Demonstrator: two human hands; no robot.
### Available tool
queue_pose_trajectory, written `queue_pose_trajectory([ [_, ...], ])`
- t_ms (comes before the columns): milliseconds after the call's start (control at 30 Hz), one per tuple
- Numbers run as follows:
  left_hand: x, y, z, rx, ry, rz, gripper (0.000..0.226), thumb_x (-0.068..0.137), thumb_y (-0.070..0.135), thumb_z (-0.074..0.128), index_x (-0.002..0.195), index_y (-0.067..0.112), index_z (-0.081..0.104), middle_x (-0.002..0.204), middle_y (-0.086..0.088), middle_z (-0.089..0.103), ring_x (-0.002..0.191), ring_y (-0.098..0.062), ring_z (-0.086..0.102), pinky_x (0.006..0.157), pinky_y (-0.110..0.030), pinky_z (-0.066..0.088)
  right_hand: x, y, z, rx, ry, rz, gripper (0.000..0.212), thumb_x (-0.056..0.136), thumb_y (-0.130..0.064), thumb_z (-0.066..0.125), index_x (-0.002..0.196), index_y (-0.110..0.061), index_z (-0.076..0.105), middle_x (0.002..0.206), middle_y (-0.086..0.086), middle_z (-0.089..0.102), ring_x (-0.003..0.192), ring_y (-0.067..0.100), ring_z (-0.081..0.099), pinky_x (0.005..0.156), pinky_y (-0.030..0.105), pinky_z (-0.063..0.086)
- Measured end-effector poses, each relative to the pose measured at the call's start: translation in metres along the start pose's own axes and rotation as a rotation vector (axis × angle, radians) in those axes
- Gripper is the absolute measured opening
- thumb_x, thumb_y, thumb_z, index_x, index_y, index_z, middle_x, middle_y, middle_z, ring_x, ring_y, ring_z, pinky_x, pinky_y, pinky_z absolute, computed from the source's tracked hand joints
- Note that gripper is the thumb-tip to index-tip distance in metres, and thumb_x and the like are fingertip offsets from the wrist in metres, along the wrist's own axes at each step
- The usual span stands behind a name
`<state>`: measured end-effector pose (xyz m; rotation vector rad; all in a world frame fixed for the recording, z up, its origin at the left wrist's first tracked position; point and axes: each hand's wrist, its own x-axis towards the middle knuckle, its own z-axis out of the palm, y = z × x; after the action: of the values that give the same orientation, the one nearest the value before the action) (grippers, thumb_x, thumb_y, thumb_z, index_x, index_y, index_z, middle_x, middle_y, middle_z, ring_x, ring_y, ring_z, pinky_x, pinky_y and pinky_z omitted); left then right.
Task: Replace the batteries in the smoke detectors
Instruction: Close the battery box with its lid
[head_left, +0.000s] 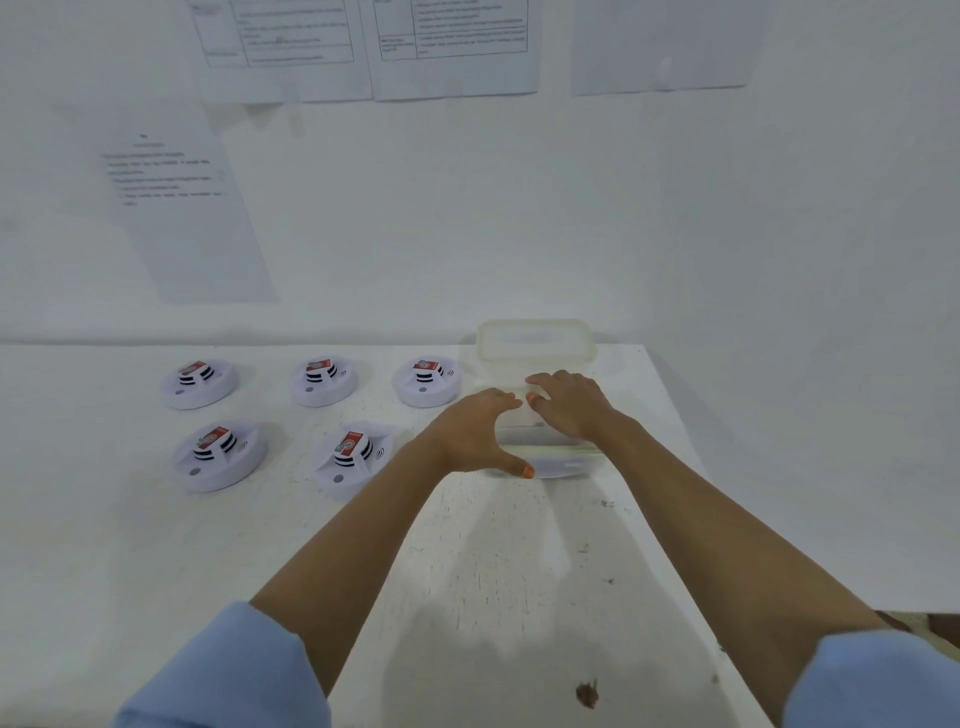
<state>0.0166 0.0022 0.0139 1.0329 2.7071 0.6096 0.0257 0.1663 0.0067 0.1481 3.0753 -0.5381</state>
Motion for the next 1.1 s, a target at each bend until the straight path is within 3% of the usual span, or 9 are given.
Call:
queue_pose_trajectory([
  [400, -0.010, 0.006, 0.005, 0.190, 0.050, 0.041, 0.085, 0.067, 0.048, 0.077, 0.138, 0.017, 0.042, 0.143, 0.000, 0.043, 0.128, -0.018, 0.042, 0.106, -0.036, 0.037, -0.014, -0.007, 0.003, -0.055, -0.035, 0.035, 0.043, 0.097, -0.035, 0.033, 0.135, -0.017, 0.038, 0.139, 0.013, 0.042, 0.128, 0.030, 0.036, 0.105, 0.040, 0.026],
  [1100, -0.012, 0.012, 0.004, 0.226, 0.097, 0.028, 0.080, 0.066, 0.045, 0.078, 0.133, 0.016, 0.048, 0.138, 0.001, 0.051, 0.125, -0.016, 0.046, 0.103, -0.031, 0.037, -0.013, -0.008, 0.003, -0.041, -0.059, 0.049, 0.039, 0.097, -0.031, 0.032, 0.132, -0.017, 0.040, 0.135, 0.013, 0.045, 0.125, 0.031, 0.038, 0.103, 0.039, 0.026],
])
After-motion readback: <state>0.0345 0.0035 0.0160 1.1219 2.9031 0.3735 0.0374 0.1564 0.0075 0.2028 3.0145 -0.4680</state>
